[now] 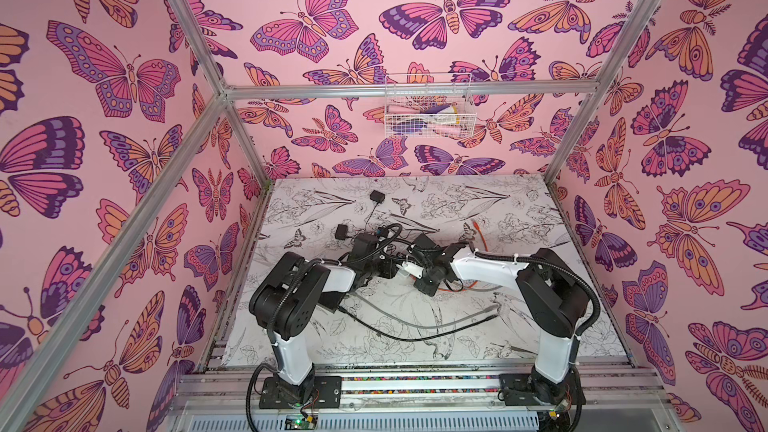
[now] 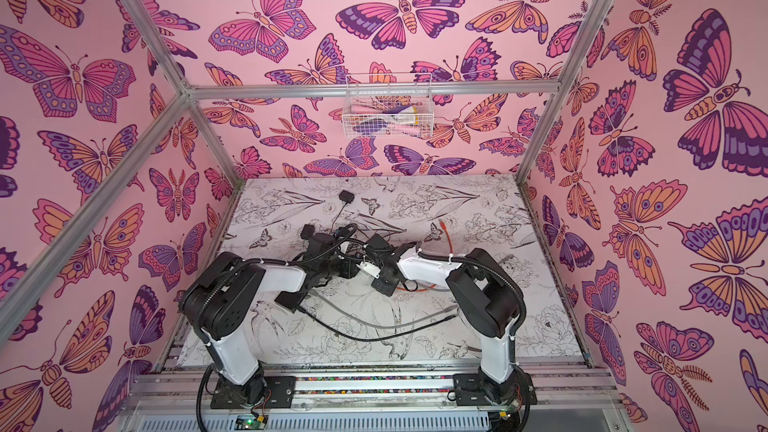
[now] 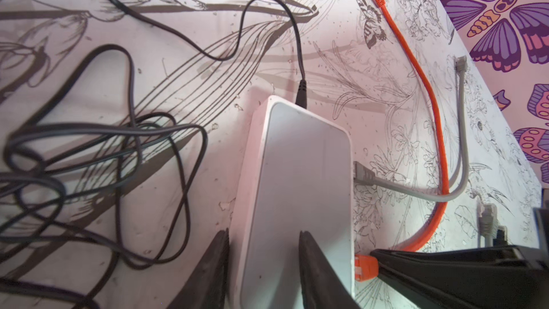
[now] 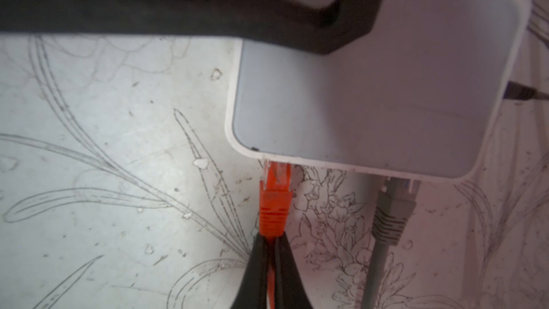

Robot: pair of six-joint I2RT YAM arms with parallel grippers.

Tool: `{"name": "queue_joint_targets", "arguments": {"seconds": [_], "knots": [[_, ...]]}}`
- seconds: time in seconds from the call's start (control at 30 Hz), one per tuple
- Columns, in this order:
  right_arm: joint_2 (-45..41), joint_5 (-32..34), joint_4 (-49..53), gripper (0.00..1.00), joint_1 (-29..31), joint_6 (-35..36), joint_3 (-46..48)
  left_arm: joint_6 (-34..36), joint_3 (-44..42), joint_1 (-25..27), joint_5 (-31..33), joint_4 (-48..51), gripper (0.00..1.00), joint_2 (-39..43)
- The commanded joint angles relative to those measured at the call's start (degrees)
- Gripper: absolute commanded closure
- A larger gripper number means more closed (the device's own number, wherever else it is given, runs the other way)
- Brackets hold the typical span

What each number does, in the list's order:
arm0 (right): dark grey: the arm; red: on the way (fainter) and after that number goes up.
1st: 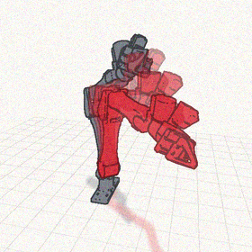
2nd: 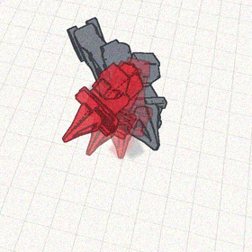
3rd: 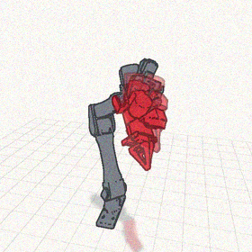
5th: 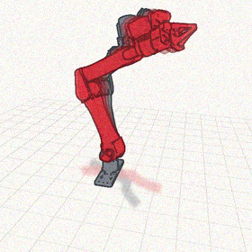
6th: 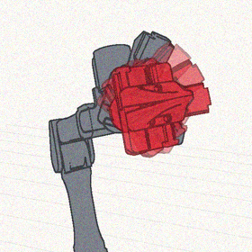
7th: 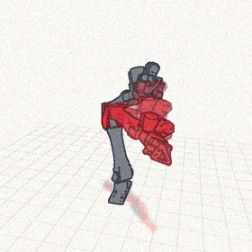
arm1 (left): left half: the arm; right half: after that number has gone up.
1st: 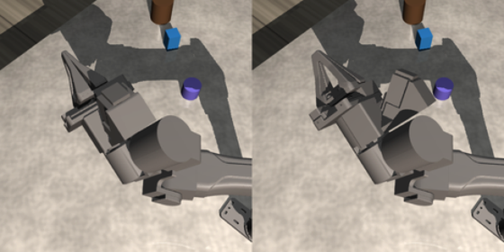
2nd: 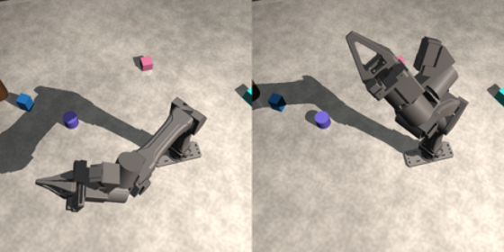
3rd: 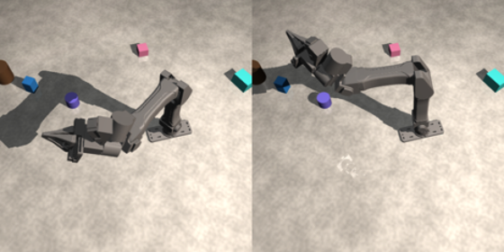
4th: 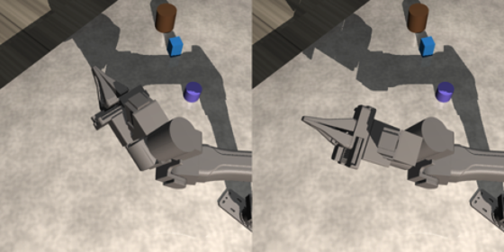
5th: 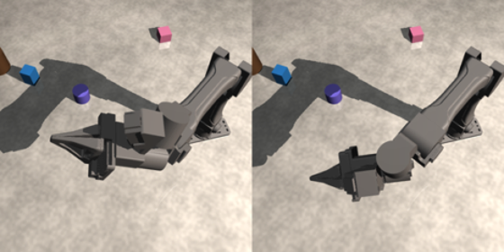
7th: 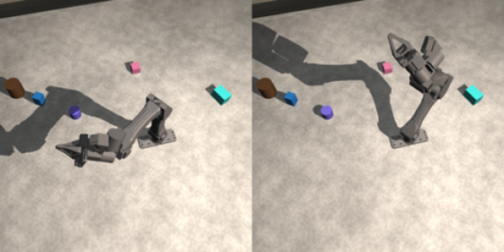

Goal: Insert the plug into the switch port

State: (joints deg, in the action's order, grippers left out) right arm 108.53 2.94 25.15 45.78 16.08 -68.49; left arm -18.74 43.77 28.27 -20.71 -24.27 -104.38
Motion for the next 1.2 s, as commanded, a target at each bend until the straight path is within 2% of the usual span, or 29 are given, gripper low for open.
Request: {"name": "queue_joint_targets", "arguments": {"seconds": [0.0,0.37,0.67,1.17], "knots": [[-0.6,-3.0,-19.2,1.0,1.1,-1.6,-3.8,1.1,-3.1,8.1,-11.9,9.7,0.61,-3.6],[-0.1,-2.8,-22.6,1.0,1.1,-1.0,-4.9,1.8,-3.7,10.2,-13.3,8.8,0.61,-4.2],[0.0,-2.2,-27.2,1.0,1.0,-3.8,-5.0,1.3,-4.2,11.5,-14.1,7.8,0.61,-4.6],[-1.5,-7.6,-30.4,1.0,-0.9,-6.7,-2.1,1.2,-5.9,11.7,-14.9,5.8,0.61,-4.7]]}}
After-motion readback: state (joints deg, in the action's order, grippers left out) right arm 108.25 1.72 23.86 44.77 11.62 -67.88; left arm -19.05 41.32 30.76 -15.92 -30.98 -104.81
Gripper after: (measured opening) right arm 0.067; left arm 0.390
